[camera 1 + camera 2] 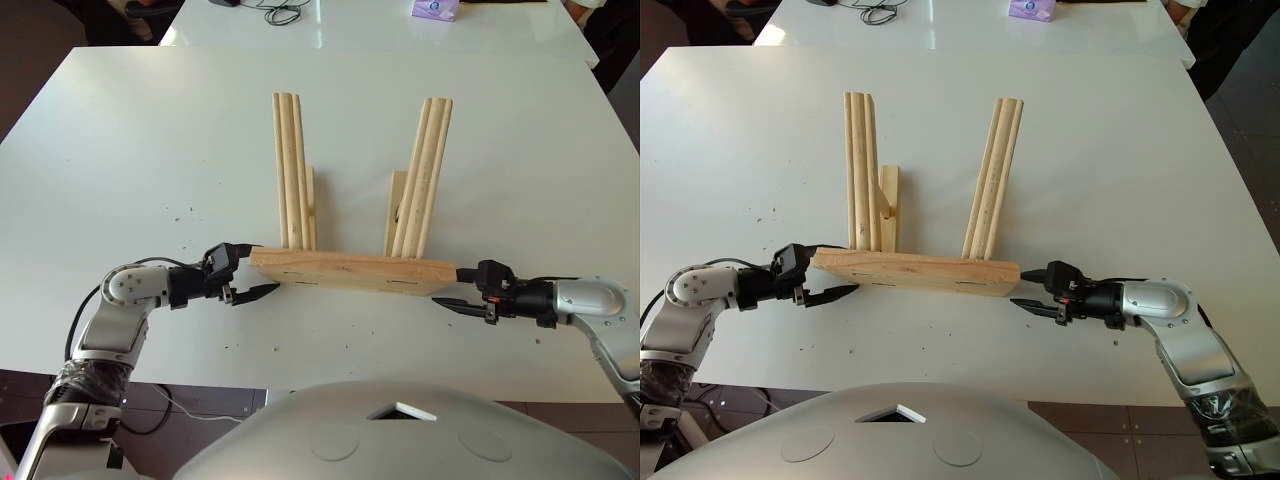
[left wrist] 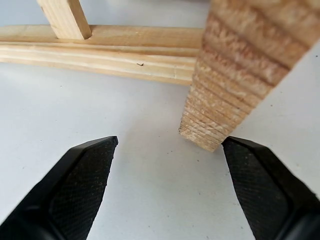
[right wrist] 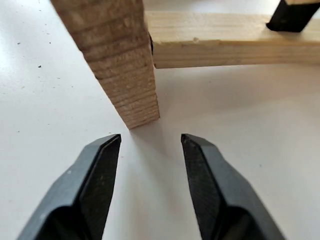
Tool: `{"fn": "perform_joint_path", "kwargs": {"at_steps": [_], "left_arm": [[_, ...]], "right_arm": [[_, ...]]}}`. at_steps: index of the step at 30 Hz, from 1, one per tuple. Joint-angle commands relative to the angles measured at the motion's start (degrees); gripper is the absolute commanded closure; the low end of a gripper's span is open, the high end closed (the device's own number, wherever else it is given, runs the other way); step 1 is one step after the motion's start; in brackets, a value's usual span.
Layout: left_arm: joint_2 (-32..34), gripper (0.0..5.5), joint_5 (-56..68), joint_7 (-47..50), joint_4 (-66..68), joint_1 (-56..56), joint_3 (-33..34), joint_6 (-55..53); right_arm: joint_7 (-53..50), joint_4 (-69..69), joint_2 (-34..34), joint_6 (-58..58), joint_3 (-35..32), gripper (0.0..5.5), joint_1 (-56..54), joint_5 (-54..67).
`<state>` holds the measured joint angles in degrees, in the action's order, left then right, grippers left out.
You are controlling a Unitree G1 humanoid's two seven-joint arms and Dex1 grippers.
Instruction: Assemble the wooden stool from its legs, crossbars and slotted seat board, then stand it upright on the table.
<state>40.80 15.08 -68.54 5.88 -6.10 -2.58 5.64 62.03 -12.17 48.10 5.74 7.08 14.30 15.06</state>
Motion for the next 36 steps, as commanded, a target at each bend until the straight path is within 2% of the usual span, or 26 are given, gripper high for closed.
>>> {"fn": "perform_joint_path", "kwargs": {"at_steps": [1,10,21,28,36], "left_arm": [[0.3,1.64,0.2,-2.7,1.8,2.9,-1.6,-0.6],[0.4,1.64,1.2,-6.3,0.4,3.4,-4.9,-6.0],[-1.8,1.64,0.9,-4.9,0.5,5.6,-7.7,-9.2],[0.0,2.71,0.6,-4.9,1.4,4.4,-6.6,-8.3],[1.9,2.74,0.6,-6.5,1.8,5.3,-6.6,-8.3]], "right_arm": [[1.5,2.8,-0.6,-2.1,1.8,3.27,-2.7,-1.9],[1.9,3.3,-2.7,-1.7,3.7,3.27,-4.6,-2.4],[2.5,3.9,-2.1,-3.7,5.0,3.27,-3.1,-4.1],[4.0,4.7,-0.2,-5.8,3.8,3.25,-1.7,-4.6],[4.0,5.5,0.5,-7.9,4.0,3.25,-0.6,-5.4]]}}
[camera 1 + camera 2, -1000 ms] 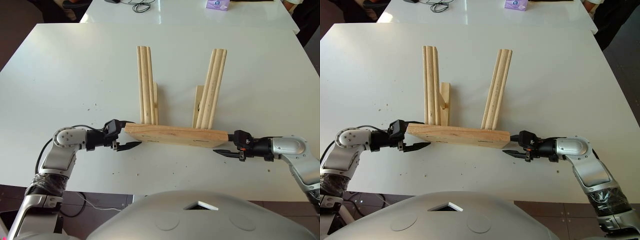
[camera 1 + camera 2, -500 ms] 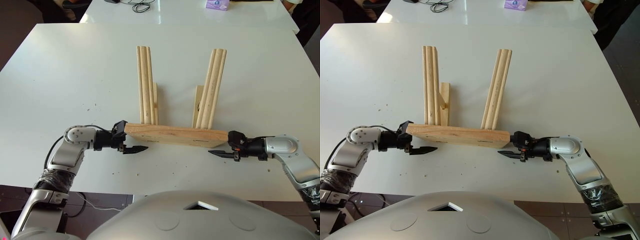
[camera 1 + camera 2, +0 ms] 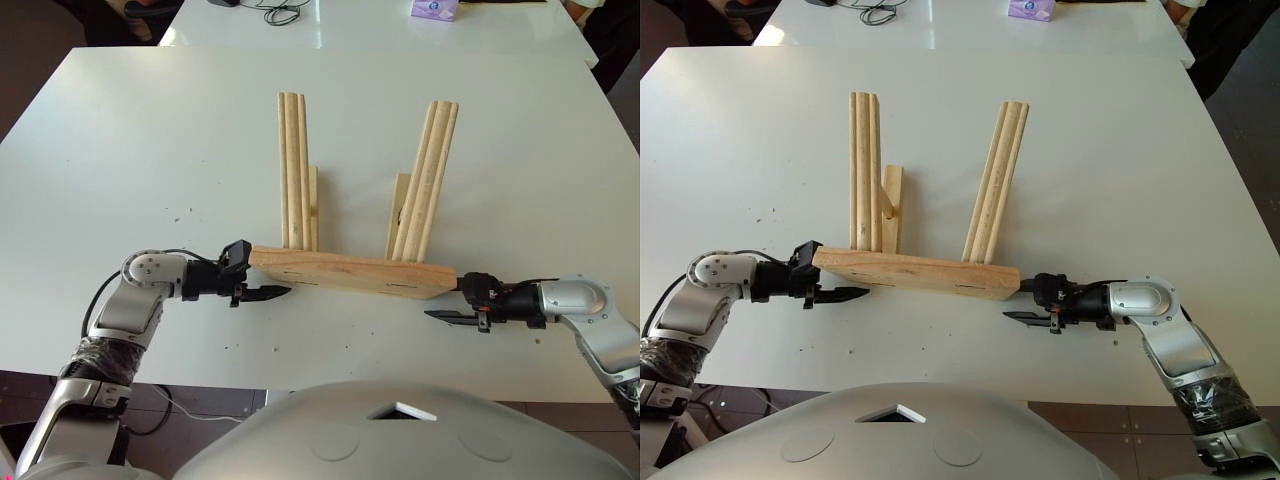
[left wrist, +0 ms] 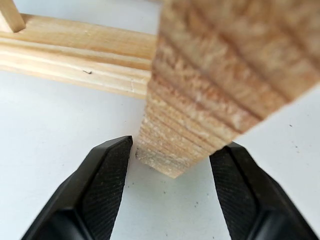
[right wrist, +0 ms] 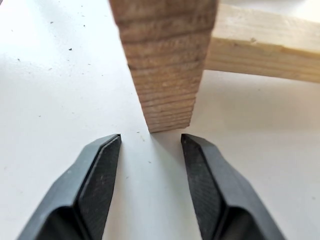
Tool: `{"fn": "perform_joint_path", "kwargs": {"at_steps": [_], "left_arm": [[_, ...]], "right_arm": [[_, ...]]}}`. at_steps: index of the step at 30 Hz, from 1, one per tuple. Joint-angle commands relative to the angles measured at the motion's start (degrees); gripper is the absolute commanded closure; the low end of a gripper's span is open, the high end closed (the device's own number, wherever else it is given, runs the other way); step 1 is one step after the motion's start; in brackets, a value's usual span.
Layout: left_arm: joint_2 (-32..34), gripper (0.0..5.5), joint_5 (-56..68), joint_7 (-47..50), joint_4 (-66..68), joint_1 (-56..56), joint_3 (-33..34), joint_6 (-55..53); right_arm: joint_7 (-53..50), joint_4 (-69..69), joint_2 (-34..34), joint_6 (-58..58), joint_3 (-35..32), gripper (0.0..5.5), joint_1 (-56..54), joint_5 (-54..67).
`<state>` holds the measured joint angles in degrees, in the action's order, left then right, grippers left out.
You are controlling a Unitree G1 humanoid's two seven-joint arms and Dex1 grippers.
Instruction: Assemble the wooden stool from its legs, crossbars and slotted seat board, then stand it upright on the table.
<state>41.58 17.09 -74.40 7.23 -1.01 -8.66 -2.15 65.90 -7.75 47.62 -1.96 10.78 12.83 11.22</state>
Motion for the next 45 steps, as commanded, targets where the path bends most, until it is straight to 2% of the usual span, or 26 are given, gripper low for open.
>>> {"fn": "perform_joint_path", "kwargs": {"at_steps": [1,6,8,14,16,21,25,28,37,45], "left_arm": [[1.1,2.74,-1.4,-0.7,0.4,0.4,-0.6,-0.5],[0.8,2.74,-1.2,-1.2,0.0,0.4,-1.2,-0.3],[0.7,2.99,-0.9,-1.4,-0.1,0.4,-1.3,-0.7],[0.9,3.94,1.0,-2.2,-2.1,-0.3,-0.9,-2.9],[0.9,3.95,1.0,-2.4,-2.2,-0.2,-0.8,-3.3],[0.6,3.95,0.8,-2.7,-2.5,0.3,-0.9,-3.6],[0.3,3.96,0.5,-2.6,-2.5,0.6,-0.9,-3.5],[0.0,3.97,0.3,-2.4,-2.5,0.7,-0.8,-3.4],[0.1,3.98,-0.4,-2.7,-2.0,0.7,-1.1,-2.0],[0.4,3.98,-0.3,-3.4,-2.6,0.8,-2.2,-1.7]], "right_arm": [[0.1,1.1,0.9,-0.3,0.4,3.25,0.8,-1.6],[0.2,1.9,0.7,-0.9,0.9,3.25,-0.1,-2.1],[0.3,2.3,0.6,-1.0,1.1,3.25,-0.6,-2.2],[-0.4,2.4,-0.2,-0.3,1.3,4.18,-1.1,-1.5],[-1.0,1.9,-0.6,-0.2,1.3,4.58,-0.7,-1.5],[-2.6,1.0,-1.7,0.2,1.5,5.15,-0.1,-1.6],[-3.3,0.4,-2.0,0.5,1.5,5.50,0.3,-1.6],[-4.4,-0.1,-2.0,1.5,1.2,5.50,0.7,-1.8],[0.9,-0.4,3.4,4.6,1.2,4.11,1.9,-0.5],[-0.4,0.9,1.4,4.4,2.1,2.95,-2.2,-1.5]]}}
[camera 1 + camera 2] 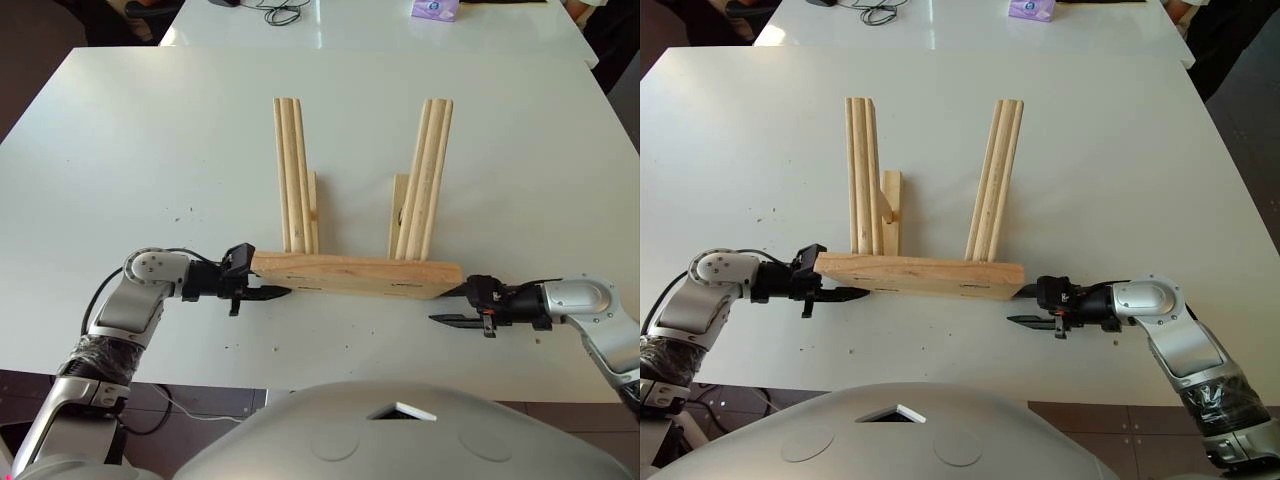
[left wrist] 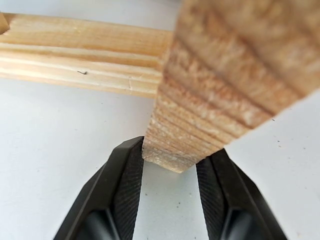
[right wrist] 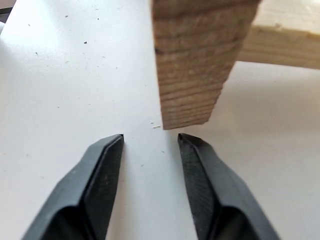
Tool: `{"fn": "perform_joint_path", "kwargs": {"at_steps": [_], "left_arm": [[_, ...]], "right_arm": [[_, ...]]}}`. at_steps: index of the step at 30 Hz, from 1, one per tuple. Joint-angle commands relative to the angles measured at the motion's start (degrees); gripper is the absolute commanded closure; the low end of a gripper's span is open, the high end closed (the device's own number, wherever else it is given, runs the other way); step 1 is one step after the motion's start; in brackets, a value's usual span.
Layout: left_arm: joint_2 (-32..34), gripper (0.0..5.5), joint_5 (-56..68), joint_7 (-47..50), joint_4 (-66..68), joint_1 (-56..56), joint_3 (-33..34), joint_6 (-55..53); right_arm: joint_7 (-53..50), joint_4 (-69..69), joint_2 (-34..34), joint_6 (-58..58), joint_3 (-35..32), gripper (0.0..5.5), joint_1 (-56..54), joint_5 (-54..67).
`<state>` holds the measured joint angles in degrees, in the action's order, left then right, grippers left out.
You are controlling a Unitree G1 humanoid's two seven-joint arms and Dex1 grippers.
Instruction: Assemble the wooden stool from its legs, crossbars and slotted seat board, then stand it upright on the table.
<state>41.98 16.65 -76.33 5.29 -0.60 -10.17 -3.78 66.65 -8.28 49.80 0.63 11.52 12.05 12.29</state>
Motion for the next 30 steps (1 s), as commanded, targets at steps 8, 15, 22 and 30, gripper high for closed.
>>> {"fn": "perform_joint_path", "kwargs": {"at_steps": [8,15,22,30], "left_arm": [[0.6,3.98,-0.1,-2.0,0.3,2.4,-0.6,-0.3],[0.2,3.98,-0.5,-2.2,1.5,4.0,-0.5,-0.2],[-0.1,3.98,-0.2,-1.3,0.2,2.9,-0.4,-0.5],[-0.9,3.98,2.0,0.7,-4.9,3.1,0.8,-5.2]], "right_arm": [[-1.7,1.5,-1.9,2.5,2.8,2.73,-2.4,-3.3],[-1.7,1.4,-1.9,2.5,2.5,3.29,-1.7,-2.7],[-2.9,2.1,-3.4,1.9,2.0,4.21,-2.7,-2.5],[-5.7,-1.3,-4.0,1.6,0.4,4.21,1.4,-2.0]]}}
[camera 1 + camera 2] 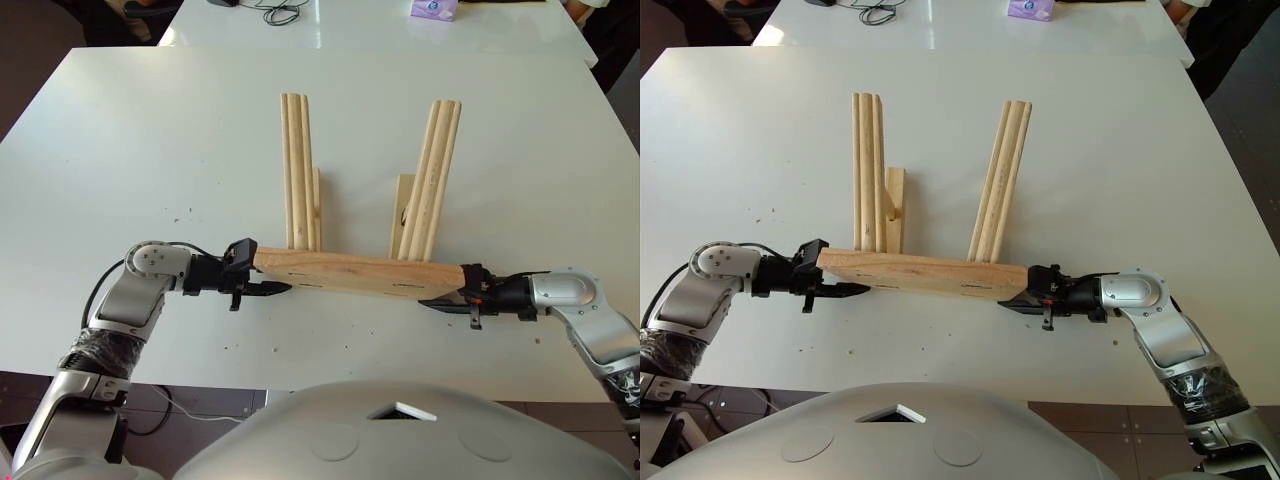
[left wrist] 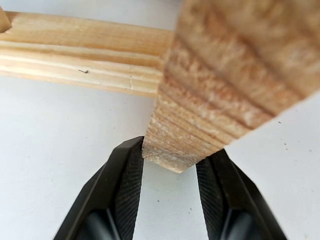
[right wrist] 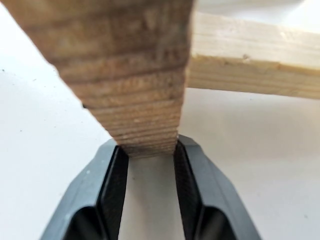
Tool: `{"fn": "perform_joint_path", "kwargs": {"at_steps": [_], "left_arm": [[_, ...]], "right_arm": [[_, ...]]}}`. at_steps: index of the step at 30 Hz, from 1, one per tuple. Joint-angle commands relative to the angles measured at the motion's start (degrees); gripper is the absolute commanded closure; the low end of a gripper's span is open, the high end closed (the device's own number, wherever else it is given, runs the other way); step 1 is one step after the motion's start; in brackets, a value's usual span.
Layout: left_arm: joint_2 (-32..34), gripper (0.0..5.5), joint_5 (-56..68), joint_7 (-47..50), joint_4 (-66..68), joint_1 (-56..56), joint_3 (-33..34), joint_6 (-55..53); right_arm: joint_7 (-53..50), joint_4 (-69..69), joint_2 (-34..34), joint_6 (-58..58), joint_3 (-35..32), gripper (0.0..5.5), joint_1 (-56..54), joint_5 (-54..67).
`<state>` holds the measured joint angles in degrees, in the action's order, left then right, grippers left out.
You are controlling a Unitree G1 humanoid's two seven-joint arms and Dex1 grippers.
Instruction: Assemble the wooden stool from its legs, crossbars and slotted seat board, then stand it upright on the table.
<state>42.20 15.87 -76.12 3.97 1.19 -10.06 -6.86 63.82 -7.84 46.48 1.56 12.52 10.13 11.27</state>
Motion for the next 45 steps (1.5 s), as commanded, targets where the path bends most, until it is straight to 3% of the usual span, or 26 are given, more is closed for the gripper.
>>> {"fn": "perform_joint_path", "kwargs": {"at_steps": [1,9,17,24,31,37,45], "left_arm": [[-1.1,3.98,2.9,0.5,-4.2,1.5,0.8,-2.6],[0.5,3.98,6.5,3.2,-15.4,-0.8,5.2,-11.3],[4.8,3.98,13.2,7.8,-31.6,-6.9,10.8,-28.6],[9.5,3.98,33.7,7.6,-39.5,-8.5,20.8,-47.3],[15.0,3.98,54.6,11.6,-42.8,-9.1,30.6,-60.4],[19.4,3.98,73.3,20.6,-38.6,-5.0,32.1,-62.3],[28.2,3.98,89.1,25.9,-32.3,-3.6,31.8,-63.1]], "right_arm": [[-3.7,-2.7,-0.7,0.7,-1.1,4.21,4.4,-1.2],[-7.6,-16.6,1.6,7.4,-6.7,4.21,13.4,2.3],[-11.2,-32.8,4.0,27.6,-19.4,4.21,19.5,15.9],[-12.6,-40.7,5.6,44.8,-35.5,4.21,18.4,41.1],[-18.3,-42.3,12.4,51.9,-50.8,4.21,21.7,71.0],[-23.7,-44.3,16.1,51.9,-55.0,4.21,24.1,84.3],[-27.5,-45.6,20.2,52.5,-63.3,4.21,25.1,96.8]]}}
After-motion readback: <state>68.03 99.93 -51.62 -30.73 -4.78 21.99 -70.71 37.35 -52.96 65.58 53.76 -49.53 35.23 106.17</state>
